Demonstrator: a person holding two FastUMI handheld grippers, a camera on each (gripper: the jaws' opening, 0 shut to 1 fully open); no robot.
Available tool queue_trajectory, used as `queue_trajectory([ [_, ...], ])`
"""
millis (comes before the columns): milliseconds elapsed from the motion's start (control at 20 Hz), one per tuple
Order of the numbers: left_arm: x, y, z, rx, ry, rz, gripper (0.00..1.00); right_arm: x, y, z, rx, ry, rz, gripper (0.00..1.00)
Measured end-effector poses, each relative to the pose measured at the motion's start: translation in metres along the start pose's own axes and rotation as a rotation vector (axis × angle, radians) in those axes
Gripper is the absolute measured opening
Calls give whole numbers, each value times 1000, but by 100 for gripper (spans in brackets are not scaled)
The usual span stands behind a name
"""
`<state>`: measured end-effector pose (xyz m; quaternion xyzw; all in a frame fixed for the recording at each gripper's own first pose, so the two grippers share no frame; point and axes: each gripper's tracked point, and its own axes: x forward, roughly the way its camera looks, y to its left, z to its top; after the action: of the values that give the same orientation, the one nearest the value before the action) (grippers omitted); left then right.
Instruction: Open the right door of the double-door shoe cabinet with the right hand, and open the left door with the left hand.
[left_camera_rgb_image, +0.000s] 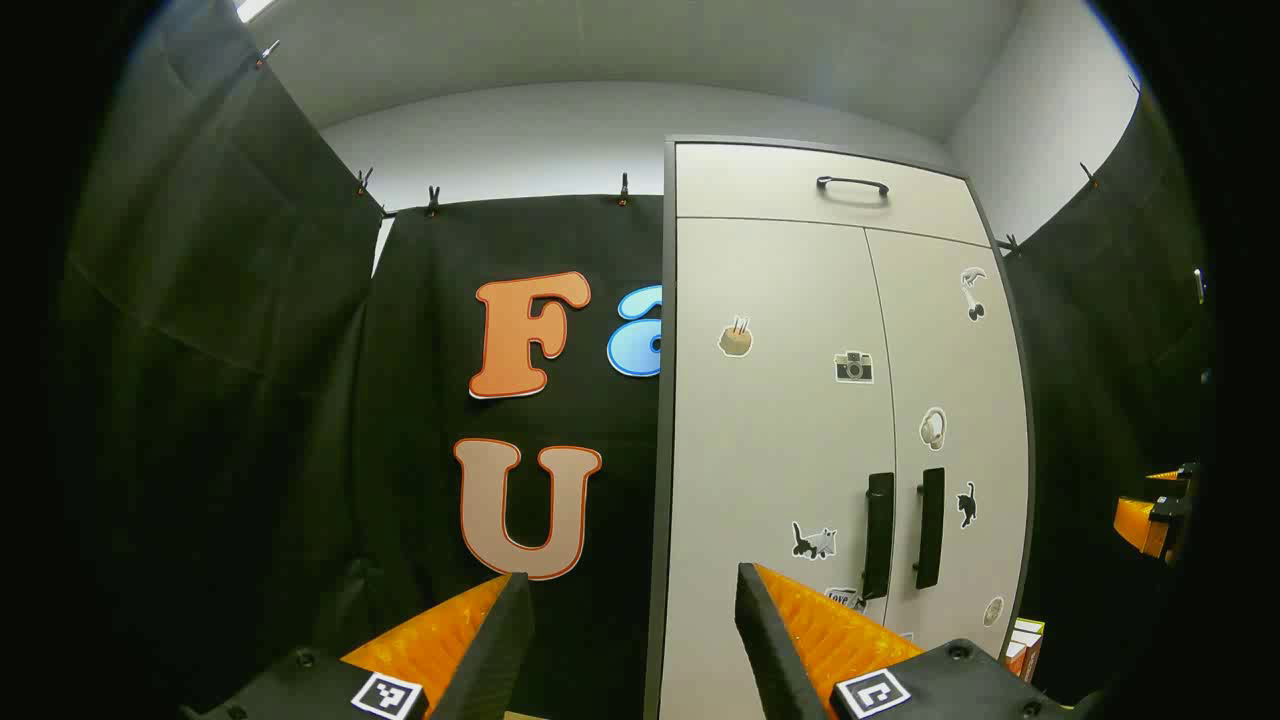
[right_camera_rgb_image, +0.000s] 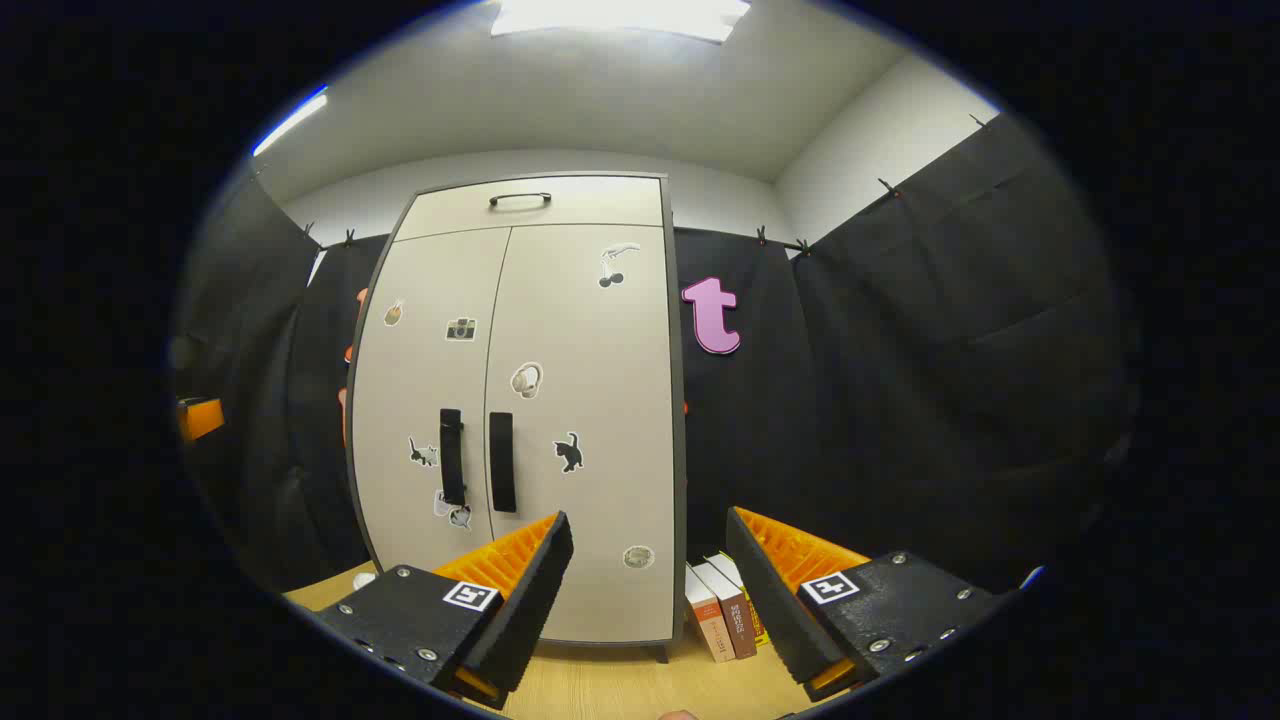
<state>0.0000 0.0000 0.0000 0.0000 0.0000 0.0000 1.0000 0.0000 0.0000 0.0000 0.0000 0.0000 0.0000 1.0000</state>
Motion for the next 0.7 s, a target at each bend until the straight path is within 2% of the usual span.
queue_trajectory([
  [700,-6,-3,8,7,-2,-9,100,-1,-1,1,-5,4,-5,94],
])
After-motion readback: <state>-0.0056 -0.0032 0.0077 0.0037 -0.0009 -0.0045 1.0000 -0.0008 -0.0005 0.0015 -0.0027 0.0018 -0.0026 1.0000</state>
